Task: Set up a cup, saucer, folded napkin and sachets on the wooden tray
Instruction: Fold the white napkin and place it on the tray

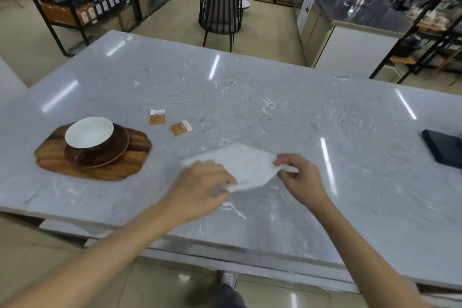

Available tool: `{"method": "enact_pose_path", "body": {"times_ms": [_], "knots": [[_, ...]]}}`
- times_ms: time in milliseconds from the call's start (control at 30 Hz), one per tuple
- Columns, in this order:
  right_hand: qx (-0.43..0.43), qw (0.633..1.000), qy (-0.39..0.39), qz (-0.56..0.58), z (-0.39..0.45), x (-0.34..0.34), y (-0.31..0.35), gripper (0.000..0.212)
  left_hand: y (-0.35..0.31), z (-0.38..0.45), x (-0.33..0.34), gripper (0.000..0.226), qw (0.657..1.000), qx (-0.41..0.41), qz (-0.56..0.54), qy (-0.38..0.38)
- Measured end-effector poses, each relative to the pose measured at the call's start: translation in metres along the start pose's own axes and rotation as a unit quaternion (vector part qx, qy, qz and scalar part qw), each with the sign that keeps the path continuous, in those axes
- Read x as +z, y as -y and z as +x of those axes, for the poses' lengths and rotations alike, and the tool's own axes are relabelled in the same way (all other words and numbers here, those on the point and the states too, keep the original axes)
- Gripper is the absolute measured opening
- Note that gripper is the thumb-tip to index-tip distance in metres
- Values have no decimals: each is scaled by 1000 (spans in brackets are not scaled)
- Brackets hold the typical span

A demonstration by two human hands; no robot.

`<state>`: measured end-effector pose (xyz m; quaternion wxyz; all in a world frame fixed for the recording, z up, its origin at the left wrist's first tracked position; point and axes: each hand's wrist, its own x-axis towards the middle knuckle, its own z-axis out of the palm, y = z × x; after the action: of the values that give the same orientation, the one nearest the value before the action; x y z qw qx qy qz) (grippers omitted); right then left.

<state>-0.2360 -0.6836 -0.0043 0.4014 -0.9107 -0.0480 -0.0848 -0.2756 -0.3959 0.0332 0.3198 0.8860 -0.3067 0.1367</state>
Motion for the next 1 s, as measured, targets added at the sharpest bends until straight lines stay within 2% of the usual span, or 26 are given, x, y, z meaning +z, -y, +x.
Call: {"method": "enact_pose_path", "body": {"times_ms": [67,133,233,333,433,533,667,733,800,900,1000], "knots": [[30,998,33,-33,-30,15,-21,25,-12,-19,39,20,999,-5,5,53],[2,993,43,-111,-62,28,-36,30,-22,-33,68,17,995,-21,-4,95],[-72,981,71,-164,-112,36,-37,56,-33,-44,89,17,994,-48,-17,95],[-94,981,107,-132,-146,42,-18,72,-41,-45,95,31,990,-81,-28,108],[-78,990,98,-61,-155,49,-1,68,-45,-50,100,35,982,-114,-52,140],[-78,995,56,-37,-155,43,-1,63,-37,-58,95,30,983,-98,-57,143],[-77,997,18,22,-155,27,-17,50,4,-71,82,36,986,-35,45,155],[-69,997,4,35,-158,20,-27,38,24,-74,74,33,984,-43,72,154],[-35,998,1,58,-163,15,-33,30,35,-76,66,23,986,-59,50,146],[13,995,-10,94,-167,7,-37,23,39,-78,60,26,988,-87,-38,125],[38,992,-20,118,-157,-3,-35,18,35,-75,55,20,970,-157,-136,126]]}}
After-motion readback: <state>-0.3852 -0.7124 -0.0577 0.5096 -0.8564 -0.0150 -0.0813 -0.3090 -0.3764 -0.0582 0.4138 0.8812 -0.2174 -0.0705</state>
